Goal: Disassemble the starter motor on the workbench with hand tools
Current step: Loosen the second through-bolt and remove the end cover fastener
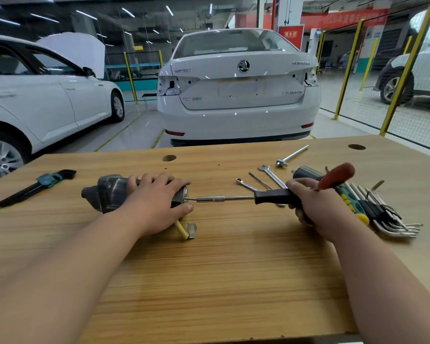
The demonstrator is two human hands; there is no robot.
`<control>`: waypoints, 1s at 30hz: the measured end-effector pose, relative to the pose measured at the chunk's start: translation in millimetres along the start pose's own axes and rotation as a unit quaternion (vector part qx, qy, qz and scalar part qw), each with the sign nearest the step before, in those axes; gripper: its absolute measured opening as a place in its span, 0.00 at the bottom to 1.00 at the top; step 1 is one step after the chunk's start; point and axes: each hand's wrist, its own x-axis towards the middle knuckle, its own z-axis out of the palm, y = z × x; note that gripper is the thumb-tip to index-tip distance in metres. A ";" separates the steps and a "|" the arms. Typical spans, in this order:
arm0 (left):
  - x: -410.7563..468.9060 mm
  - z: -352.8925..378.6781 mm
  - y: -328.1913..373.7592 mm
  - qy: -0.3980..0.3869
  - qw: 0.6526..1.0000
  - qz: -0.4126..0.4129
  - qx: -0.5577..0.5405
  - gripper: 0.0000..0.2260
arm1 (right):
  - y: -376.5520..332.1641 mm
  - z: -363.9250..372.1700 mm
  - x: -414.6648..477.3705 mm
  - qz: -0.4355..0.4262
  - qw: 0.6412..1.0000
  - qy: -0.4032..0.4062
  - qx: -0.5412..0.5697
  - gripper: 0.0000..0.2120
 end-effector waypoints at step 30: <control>4.3 -2.2 0.7 0.000 1.000 -0.012 -0.028 0.26 | -1.6 0.7 -5.2 0.050 0.995 -0.039 0.076 0.04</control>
